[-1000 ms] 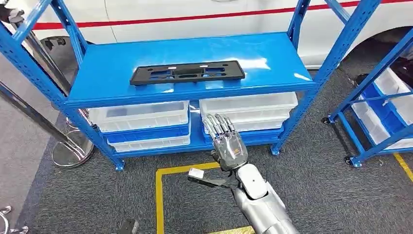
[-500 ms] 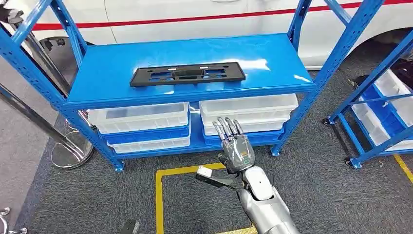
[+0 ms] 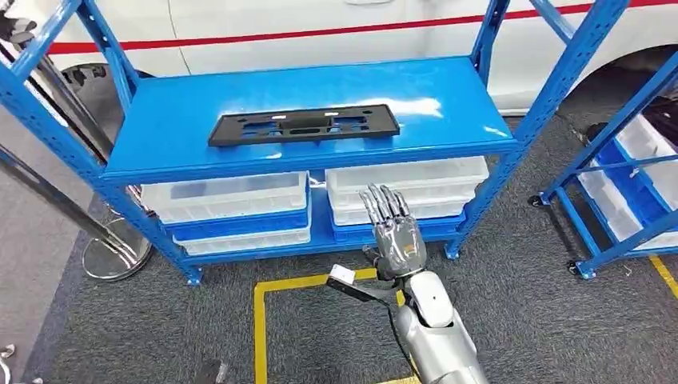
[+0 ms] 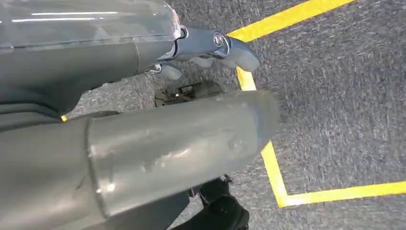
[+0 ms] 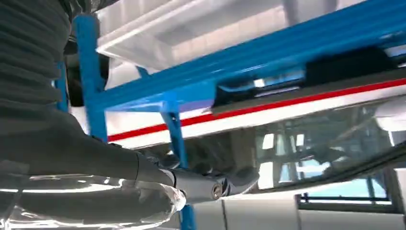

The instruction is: Take the parts from the cabinet and place them on the table.

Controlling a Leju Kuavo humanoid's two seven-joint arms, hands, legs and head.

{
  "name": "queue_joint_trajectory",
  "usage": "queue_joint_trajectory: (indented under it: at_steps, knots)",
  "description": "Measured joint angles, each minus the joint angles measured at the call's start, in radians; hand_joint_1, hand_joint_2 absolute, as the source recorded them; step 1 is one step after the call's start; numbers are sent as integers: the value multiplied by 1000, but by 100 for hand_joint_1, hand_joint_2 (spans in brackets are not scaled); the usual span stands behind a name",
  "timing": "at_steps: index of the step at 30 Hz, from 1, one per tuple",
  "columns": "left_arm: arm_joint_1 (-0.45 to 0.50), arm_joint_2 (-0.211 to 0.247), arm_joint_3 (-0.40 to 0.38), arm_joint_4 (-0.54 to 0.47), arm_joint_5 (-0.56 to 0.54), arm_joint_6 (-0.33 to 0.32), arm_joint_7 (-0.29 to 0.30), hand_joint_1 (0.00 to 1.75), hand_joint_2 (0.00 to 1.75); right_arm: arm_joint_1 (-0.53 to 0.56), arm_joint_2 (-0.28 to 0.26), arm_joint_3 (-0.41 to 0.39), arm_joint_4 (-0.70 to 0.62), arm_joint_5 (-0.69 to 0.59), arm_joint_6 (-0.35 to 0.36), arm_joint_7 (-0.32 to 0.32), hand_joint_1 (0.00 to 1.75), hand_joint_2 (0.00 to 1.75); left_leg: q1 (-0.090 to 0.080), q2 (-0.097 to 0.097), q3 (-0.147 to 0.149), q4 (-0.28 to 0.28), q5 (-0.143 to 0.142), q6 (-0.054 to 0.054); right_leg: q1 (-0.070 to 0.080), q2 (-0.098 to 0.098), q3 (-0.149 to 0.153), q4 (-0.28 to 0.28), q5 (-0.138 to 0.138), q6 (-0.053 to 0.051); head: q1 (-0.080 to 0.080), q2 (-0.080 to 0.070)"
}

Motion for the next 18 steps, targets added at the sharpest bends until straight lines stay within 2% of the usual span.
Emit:
queue_joint_trajectory:
  at_steps: [1, 2, 3, 4, 5, 6, 7, 8, 9, 10, 11, 12, 14, 15, 16, 17, 18]
  knots:
    - [-1, 0, 0, 0, 0, 0, 0, 0, 0, 0, 2, 0, -2, 0, 0, 0, 0, 175, 1, 0, 0, 2, -7, -6, -6, 0, 9, -9, 3, -10, -1, 0]
    - [-1, 0, 0, 0, 0, 0, 0, 0, 0, -1, 5, -1, -3, 0, 0, 0, 0, 175, 4, 0, -3, 24, -21, -10, -7, 0, 16, -13, 1, -14, 0, 0]
    - [-1, 0, 0, 0, 0, 0, 0, 0, 0, -3, 8, -2, -3, 0, 0, 0, 0, 175, 4, 0, -28, 76, -50, -13, -7, -2, 19, -14, -1, -21, -2, 0]
    - [-1, 0, 0, 0, 0, 0, 0, 0, 0, -2, 10, -2, -3, 1, 0, 0, 0, 175, 5, 0, -72, 161, -88, -16, -6, -2, 20, -14, -3, -26, 0, 0]
    - [0, 0, 0, 0, 0, 0, 0, 0, 0, 0, 11, -2, -3, 3, 0, 0, 0, 175, 5, 0, -108, 227, -109, -18, -4, -2, 22, -14, -6, -28, -1, 0]
    - [3, 0, 0, 0, 0, 0, 0, 0, 0, 3, 11, -4, -2, 4, 0, 0, 0, 175, 5, 0, -151, 295, -123, -20, -1, -2, 24, -13, -9, -31, -1, 0]
    - [5, 0, 0, 0, 0, -1, 1, 0, 0, 6, 11, -6, -2, 5, 0, 0, 0, 175, 5, 0, -167, 308, -107, -19, 0, -1, 28, -13, -12, -31, 0, 0]
    - [5, 0, -1, 0, 0, -1, 2, 0, 0, 8, 11, -9, -2, 6, 0, 0, 0, 175, 5, 0, -158, 273, -71, -16, 1, 1, 33, -13, -16, -31, -1, 0]
    - [5, 0, -1, 0, 0, -1, 2, 0, 0, 8, 11, -10, -2, 6, 0, 0, 0, 175, 4, 0, -131, 205, -22, -12, 2, 2, 40, -13, -21, -29, 0, 0]
    - [4, 0, -2, 0, 0, -2, 2, 0, 0, 8, 12, -11, -2, 6, 0, 0, 0, 175, 3, 0, -91, 112, 32, -5, 3, 3, 50, -13, -27, -27, -1, 0]
    - [4, 1, -2, 0, -1, -2, 1, 0, 0, 8, 14, -13, -2, 6, 0, 0, 0, 175, -2, -1, -63, 38, 60, 6, 3, 4, 56, -13, -33, -25, 0, 0]
    - [2, 3, -2, 0, -1, -2, 1, 0, 0, 6, 15, -15, -2, 6, 0, 0, 0, 175, -10, 1, -52, 25, 44, 15, 9, 3, 56, -12, -38, -17, 0, 0]
    - [0, 3, -5, 0, -2, -3, 0, 0, 0, 8, 15, -19, -3, 6, 0, 0, 0, 175, -13, 1, -46, 4, 36, 21, 3, 3, 59, -13, -34, -5, 0, 0]
    - [2, 3, -6, 0, -2, -3, 0, 0, 0, 9, 15, -20, -3, 6, 0, -1, 0, 175, -13, 1, -43, -1, 33, 28, 6, 2, 59, -6, -27, 4, -1, 0]
    - [2, 3, -8, 0, -2, -3, -1, 0, 0, 7, 15, -22, -3, 7, 0, -1, 0, 175, -7, -3, -27, -9, 34, 34, 6, 0, 62, -1, -29, 7, -1, 0]
    - [3, 2, -9, 0, -3, -4, -2, 0, 0, 7, 15, -24, -4, 7, 0, -1, 0, 175, -4, -2, -13, -17, 34, 38, 1, 0, 55, 21, -40, 10, 0, 0]
    - [1, 2, -9, 0, -3, -4, -2, 0, 0, 2, 15, -26, -6, 7, 0, -1, 0, 175, -3, -2, -6, -18, 30, 43, 1, 0, 30, 63, -61, 16, 2, 0]
